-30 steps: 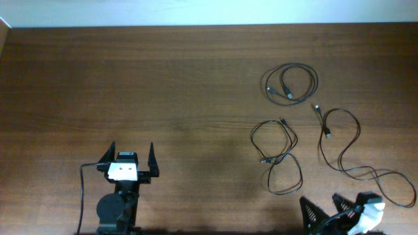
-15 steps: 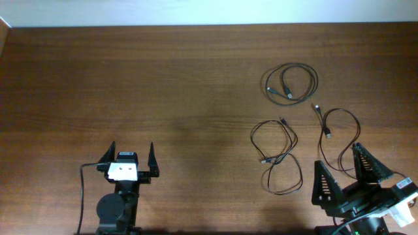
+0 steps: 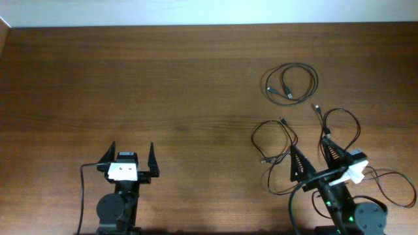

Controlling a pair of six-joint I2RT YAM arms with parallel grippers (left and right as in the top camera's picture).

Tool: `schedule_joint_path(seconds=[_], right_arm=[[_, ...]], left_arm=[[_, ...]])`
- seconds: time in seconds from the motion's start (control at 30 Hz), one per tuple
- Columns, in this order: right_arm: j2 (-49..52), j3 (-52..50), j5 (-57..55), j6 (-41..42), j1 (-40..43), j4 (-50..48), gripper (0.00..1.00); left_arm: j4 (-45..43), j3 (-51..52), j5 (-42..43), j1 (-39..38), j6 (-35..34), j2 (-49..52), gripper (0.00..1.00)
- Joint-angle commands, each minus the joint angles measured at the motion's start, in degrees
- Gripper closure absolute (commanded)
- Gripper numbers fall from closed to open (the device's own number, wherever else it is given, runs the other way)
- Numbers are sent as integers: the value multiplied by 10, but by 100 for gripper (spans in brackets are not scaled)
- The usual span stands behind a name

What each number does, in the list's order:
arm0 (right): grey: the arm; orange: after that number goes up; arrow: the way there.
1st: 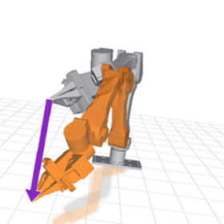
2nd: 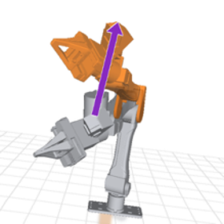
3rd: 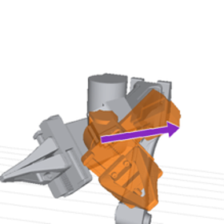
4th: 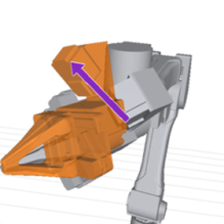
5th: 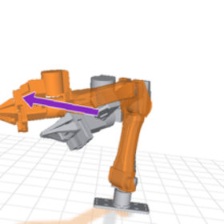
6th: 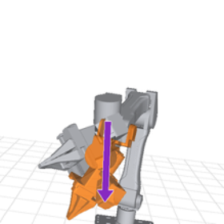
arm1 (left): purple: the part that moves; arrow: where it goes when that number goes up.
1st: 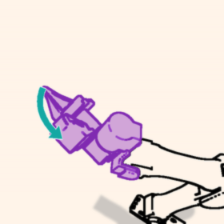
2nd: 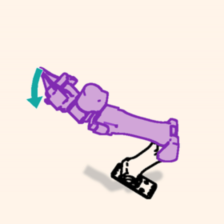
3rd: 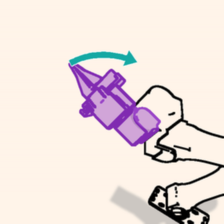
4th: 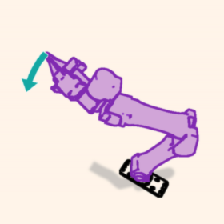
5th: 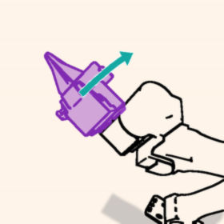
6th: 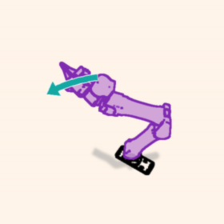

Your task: Untangle cables

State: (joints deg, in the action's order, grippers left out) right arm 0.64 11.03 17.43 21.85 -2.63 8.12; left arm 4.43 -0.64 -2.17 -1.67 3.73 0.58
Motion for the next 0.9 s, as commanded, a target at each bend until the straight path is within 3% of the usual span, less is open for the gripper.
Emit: schedule_joint_path(seconds=[0.0, 0.2, 0.37, 0.53, 0.63, 0.87], right_arm=[[-4, -39, -1, -4, -2, -5, 2], [-4, -80, -1, -4, -2, -137, 2], [-4, -107, -1, -4, -2, -161, 2], [-4, -107, -1, -4, 3, -140, 2], [-4, -107, -1, -4, 8, -57, 2], [-4, -107, -1, -4, 8, -51, 2]], left_arm=[[2, 1, -2, 3, 11, -3, 1], [2, 1, -2, 3, 11, -3, 1], [2, 1, -2, 3, 11, -3, 1], [2, 1, -2, 3, 11, -3, 1], [2, 1, -2, 3, 11, -3, 1], [2, 1, -2, 3, 11, -3, 1]])
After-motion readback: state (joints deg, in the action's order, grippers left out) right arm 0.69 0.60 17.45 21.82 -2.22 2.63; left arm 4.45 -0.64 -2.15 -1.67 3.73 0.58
